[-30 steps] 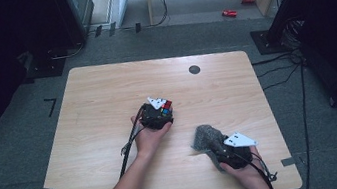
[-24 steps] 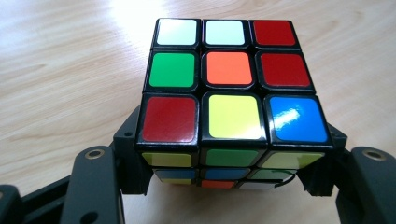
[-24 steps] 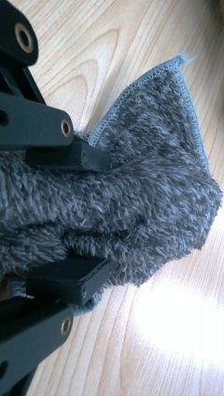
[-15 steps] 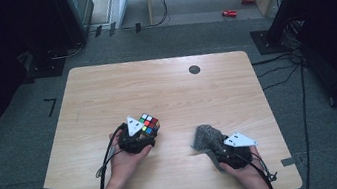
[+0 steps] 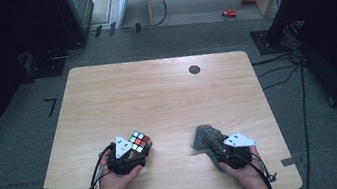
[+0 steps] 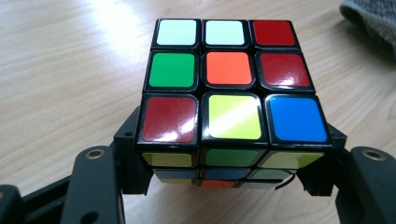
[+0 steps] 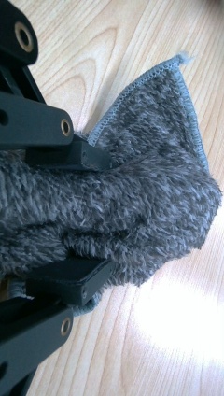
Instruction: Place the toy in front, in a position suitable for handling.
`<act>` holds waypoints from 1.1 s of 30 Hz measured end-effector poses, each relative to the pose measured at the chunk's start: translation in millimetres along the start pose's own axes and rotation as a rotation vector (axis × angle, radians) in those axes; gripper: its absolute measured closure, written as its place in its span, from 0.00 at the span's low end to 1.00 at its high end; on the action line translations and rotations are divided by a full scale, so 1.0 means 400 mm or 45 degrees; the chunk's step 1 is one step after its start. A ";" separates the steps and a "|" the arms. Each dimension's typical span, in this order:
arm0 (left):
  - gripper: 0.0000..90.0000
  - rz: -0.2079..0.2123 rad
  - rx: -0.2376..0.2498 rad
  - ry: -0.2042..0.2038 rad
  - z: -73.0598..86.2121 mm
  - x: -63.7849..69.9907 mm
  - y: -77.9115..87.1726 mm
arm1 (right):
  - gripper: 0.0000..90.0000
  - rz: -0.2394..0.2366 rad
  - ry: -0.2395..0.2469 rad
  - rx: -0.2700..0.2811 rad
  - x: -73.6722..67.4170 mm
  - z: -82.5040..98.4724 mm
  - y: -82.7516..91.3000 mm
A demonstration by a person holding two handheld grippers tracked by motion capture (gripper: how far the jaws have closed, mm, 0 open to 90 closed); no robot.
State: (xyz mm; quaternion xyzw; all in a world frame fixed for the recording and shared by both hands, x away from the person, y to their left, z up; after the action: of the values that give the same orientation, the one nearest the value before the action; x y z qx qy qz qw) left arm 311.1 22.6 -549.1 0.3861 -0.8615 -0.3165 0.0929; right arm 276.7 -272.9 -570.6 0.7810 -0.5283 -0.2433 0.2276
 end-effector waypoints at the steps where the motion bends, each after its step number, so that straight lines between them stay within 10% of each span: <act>1: 0.38 0.004 -0.016 -0.012 0.006 0.002 -0.003 | 0.59 0.000 0.000 0.000 0.000 0.000 0.000; 17: 0.37 0.007 -0.047 -0.017 0.040 0.000 -0.025 | 0.58 -0.010 0.001 -0.002 0.001 -0.001 -0.001; 19: 0.18 0.014 -0.120 0.021 0.052 -0.003 -0.033 | 0.58 -0.013 0.003 -0.001 0.001 -0.001 -0.001; 26: 0.15 -0.009 -0.158 -0.026 0.051 0.004 -0.042 | 0.48 -0.007 0.014 0.010 -0.005 -0.002 0.001; 28: 0.16 -0.012 -0.148 -0.023 0.048 0.003 -0.044 | 0.43 -0.033 0.011 0.028 -0.011 -0.010 0.012; 29: 0.38 -0.009 -0.116 -0.025 0.044 0.003 -0.040 | 0.41 -0.035 0.030 0.078 -0.023 -0.030 0.033; 33: 0.38 -0.018 -0.114 -0.031 0.044 0.004 -0.039 | 0.37 -0.050 0.017 0.108 -0.039 -0.050 0.052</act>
State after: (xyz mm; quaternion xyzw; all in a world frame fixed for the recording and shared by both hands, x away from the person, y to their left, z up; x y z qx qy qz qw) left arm 312.4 21.8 -572.6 0.3838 -0.8448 -0.3600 0.0974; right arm 269.2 -263.4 -540.3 0.8018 -0.5211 -0.2198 0.1929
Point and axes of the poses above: each handheld gripper's, and its own axes: y roughly backward along the jaws, z roughly out of its underside, x roughly to its right, the point moved 8 cm from there along -y, roughly forward along the jaws, and after that the axes turned 8 degrees about -y, right-handed, at the moved point
